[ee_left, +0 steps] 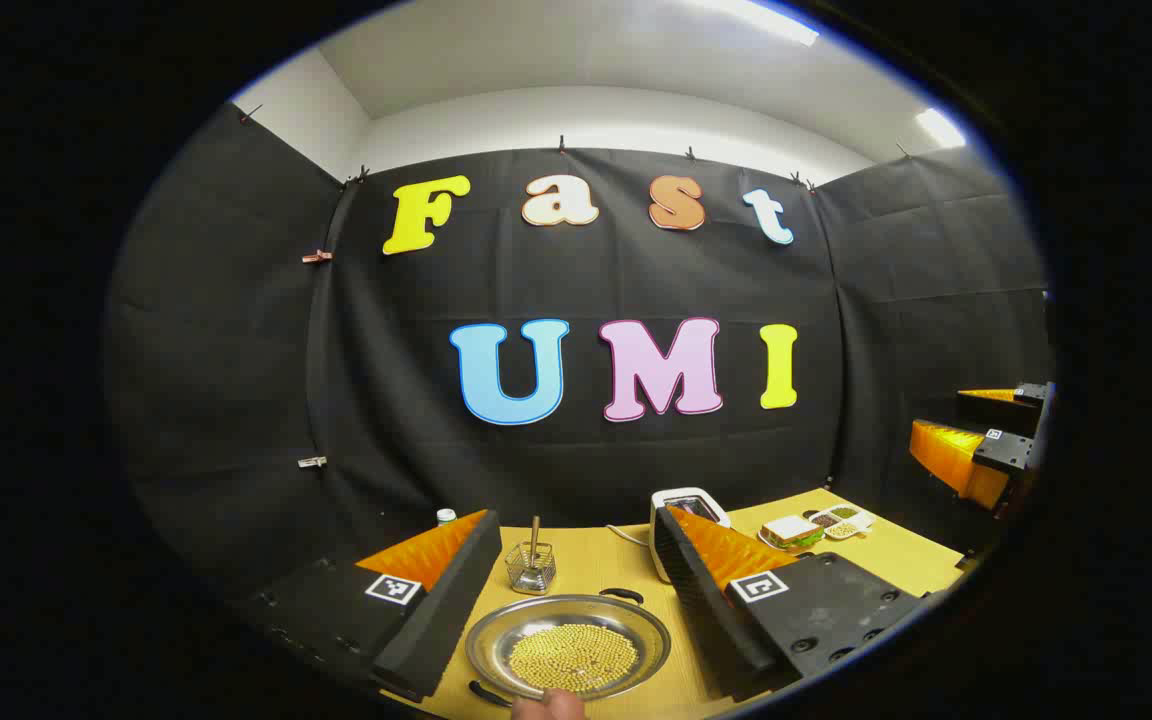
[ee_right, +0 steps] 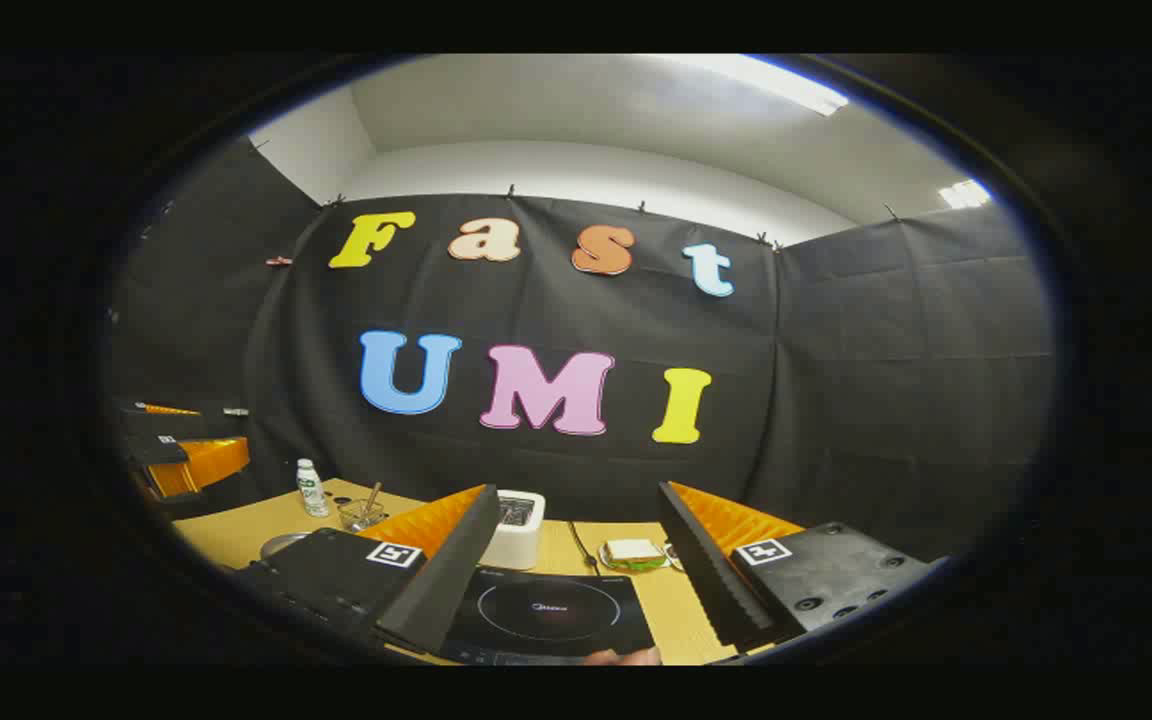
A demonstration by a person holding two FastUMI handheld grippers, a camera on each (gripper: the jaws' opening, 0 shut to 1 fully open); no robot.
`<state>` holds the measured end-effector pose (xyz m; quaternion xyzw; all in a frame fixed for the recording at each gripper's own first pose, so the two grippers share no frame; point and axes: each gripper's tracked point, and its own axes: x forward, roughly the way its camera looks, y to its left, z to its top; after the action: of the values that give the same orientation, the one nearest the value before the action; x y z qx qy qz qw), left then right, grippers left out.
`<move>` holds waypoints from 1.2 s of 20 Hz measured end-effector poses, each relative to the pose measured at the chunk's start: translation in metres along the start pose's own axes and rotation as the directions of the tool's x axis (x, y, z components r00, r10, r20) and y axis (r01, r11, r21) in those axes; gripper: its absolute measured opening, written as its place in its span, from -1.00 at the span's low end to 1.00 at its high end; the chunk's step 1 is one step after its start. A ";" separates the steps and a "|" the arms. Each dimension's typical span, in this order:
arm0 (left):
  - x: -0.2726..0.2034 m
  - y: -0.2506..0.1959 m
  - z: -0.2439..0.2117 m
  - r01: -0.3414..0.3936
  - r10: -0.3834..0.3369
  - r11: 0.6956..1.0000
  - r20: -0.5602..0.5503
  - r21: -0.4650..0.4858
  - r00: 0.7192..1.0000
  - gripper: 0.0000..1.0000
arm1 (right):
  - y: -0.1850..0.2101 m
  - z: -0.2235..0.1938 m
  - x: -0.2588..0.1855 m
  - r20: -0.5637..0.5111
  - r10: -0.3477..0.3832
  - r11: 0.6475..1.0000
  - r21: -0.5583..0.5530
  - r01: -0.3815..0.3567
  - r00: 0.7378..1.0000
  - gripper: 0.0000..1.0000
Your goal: First push the handle of the pot to place it horizontally, then grasp the pot with both hands and set it on the induction cooktop.
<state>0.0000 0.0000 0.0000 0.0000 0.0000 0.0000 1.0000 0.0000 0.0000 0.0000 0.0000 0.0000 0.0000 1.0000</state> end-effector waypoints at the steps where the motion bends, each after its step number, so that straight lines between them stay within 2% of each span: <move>1: -0.001 0.000 -0.001 0.001 -0.001 1.000 0.000 -0.001 1.000 0.92 | 0.001 0.000 -0.001 0.000 0.000 1.000 -0.001 0.000 1.000 0.95; 24: -0.005 0.001 -0.001 -0.015 0.015 1.000 0.016 -0.001 1.000 0.92 | 0.001 0.004 -0.005 0.006 0.000 1.000 -0.022 0.000 1.000 0.95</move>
<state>-0.0050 0.0012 -0.0006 -0.0004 -0.0078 0.0074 0.9999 -0.0052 0.0006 0.0044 -0.0108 -0.0032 0.0002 0.9999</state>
